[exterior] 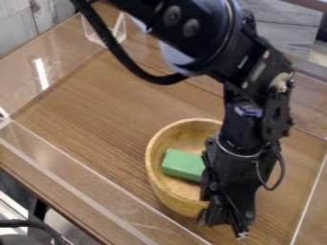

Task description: Remove the green block from inside the brown bowl and put it on the table

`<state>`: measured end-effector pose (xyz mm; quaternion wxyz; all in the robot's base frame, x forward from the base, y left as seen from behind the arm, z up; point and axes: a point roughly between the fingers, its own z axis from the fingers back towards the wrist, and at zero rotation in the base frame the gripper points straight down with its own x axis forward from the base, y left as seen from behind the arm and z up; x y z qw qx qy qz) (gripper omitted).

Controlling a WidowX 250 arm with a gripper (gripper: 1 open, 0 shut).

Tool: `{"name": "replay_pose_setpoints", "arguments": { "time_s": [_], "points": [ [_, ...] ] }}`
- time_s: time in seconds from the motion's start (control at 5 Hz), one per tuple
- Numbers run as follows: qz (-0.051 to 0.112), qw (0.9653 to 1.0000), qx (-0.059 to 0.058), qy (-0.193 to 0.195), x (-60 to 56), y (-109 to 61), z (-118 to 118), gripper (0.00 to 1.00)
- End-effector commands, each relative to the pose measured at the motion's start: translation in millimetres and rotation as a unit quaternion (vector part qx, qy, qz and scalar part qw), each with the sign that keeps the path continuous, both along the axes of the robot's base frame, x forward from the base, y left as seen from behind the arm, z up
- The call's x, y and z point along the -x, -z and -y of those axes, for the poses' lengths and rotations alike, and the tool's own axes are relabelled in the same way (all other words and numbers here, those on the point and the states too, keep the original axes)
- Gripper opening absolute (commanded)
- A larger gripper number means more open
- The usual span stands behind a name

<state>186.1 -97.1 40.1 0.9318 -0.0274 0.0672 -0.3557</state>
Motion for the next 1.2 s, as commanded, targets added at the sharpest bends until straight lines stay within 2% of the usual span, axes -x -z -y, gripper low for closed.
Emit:
{"name": "replay_pose_setpoints", "arguments": {
  "time_s": [0.0, 0.4, 1.0],
  "points": [
    [0.009, 0.9998, 0.012, -0.014, -8.0, -4.9, -0.5, 0.00],
    [0.006, 0.9996, 0.020, -0.021, -8.6, -3.4, -0.6, 0.00],
    [-0.019, 0.9983, 0.034, -0.043, 0.0, -16.9, -3.4, 0.00]
  ]
}}
